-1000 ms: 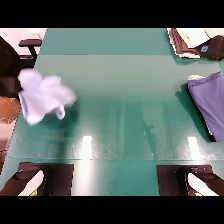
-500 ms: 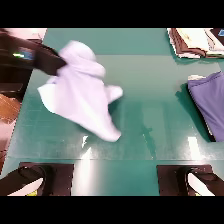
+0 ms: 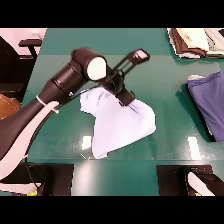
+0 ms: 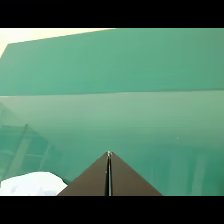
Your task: Fold the shirts.
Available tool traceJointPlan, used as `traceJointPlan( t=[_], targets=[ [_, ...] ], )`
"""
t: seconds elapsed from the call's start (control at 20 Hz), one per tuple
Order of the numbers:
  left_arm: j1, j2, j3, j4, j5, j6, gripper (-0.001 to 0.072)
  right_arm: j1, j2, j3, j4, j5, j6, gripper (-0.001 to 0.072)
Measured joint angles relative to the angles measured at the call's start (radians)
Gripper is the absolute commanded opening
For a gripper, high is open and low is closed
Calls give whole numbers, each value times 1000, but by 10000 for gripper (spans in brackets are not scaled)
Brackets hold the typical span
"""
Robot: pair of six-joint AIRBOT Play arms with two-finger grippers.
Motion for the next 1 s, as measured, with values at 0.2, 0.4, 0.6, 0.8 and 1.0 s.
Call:
traceJointPlan(
  t=[0.2, 0.4, 0.6, 0.8, 1.0],
  targets=[
    [223, -23, 37, 39, -24, -64, 623, -9, -1, 0, -1, 21, 0, 16],
    [478, -30, -60, -59, -24, -106, 623, -11, -6, 0, -5, 40, 1, 16],
    [612, -32, -233, -117, 47, -101, 623, -11, -32, 0, -5, 68, 1, 16],
    [647, -53, -373, -191, 152, -29, 622, -8, -69, 0, -2, 100, 2, 16],
    [657, -97, -418, -303, 193, 35, 346, 18, -102, 0, -2, 122, 2, 16]
  ],
)
